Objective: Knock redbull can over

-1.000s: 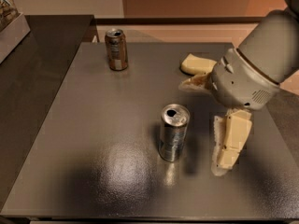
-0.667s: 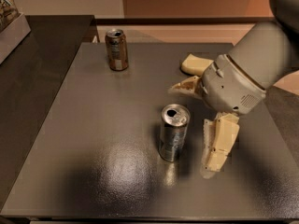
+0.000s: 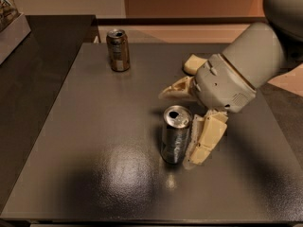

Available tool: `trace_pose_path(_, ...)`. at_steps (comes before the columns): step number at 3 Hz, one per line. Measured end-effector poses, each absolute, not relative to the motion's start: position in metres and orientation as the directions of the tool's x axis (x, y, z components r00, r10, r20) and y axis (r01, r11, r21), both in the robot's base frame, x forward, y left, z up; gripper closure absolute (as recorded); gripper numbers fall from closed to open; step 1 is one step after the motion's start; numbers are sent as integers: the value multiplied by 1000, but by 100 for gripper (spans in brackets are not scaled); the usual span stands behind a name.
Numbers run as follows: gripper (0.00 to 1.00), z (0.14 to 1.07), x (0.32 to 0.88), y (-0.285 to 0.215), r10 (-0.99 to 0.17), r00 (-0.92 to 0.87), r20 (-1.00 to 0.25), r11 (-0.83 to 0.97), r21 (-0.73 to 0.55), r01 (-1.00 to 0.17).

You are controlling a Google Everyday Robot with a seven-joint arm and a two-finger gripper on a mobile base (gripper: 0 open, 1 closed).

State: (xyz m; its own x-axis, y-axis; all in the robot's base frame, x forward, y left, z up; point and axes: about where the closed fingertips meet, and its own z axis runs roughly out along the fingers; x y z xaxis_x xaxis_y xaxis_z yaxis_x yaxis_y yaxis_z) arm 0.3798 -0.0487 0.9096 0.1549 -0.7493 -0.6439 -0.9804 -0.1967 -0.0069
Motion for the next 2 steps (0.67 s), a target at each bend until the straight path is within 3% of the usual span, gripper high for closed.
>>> trace_pose_path(1,56,911,383,-42,-725,157,-671,-202,-11,-979)
trace_pose_path(2,78,914,385,-43,-717,157,-679,-202,-13,-979)
